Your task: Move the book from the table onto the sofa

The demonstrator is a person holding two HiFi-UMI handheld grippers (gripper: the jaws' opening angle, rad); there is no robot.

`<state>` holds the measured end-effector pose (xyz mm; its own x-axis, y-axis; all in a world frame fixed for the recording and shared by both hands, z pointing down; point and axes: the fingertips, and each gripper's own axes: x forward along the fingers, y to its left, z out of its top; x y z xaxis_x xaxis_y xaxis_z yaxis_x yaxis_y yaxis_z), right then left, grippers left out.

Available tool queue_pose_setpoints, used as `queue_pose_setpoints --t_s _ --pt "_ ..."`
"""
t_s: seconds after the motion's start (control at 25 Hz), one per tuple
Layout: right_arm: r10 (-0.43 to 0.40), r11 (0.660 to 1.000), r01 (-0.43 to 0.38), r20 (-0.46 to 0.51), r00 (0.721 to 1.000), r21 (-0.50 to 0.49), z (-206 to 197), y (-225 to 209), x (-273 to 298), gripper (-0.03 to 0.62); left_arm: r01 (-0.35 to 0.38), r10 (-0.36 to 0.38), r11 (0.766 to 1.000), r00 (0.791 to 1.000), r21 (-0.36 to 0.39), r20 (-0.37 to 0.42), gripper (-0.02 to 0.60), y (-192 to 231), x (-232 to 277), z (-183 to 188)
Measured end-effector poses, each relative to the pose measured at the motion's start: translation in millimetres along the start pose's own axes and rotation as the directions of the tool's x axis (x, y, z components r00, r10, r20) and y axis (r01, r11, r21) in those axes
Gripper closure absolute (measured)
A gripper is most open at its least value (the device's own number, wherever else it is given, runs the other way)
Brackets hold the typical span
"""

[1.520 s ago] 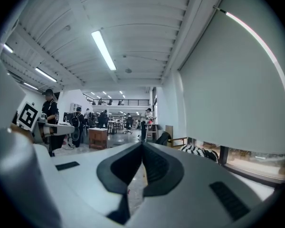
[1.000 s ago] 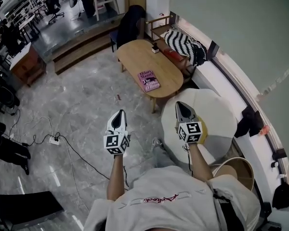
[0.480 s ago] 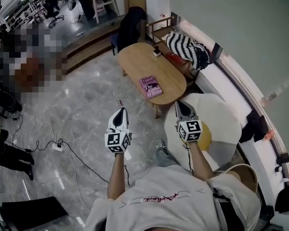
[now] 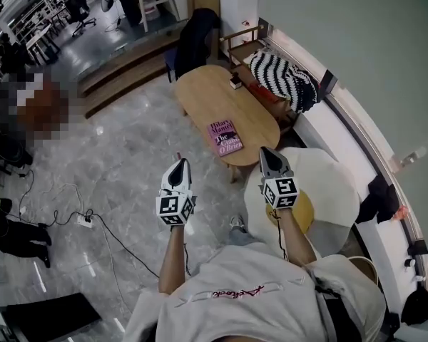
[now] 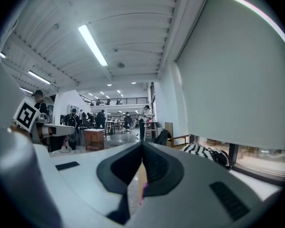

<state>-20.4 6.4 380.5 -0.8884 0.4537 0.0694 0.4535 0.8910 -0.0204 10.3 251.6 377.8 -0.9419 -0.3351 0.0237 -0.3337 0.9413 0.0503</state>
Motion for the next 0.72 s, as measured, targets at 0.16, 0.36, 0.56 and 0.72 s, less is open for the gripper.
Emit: queue_pose_setpoints --t_s 0.16,0.36,0.56,0.72 --pt "0.0 1.0 0.0 0.0 1.0 0.004 3 -18 26 0.586 -0.003 0.003 1.0 1.0 -0.007 -0.002 0.572 6 31 4" --pt "0.0 1.0 0.0 -0.008 1.0 0.016 4 -43 57 0.586 -0.004 0.004 1.0 1.0 -0.007 -0.011 0.572 12 71 6" --pt "0.01 1.0 -0.01 -0.01 1.0 0.015 4 -65 89 0.586 -0.007 0.007 1.0 1.0 -0.007 -0.01 0.572 19 110 7" --pt "0.02 1.0 -0.02 -0.014 1.0 0.015 2 -82 113 0.586 -0.012 0.012 1.0 1.0 -0.005 -0.015 0.572 22 137 5"
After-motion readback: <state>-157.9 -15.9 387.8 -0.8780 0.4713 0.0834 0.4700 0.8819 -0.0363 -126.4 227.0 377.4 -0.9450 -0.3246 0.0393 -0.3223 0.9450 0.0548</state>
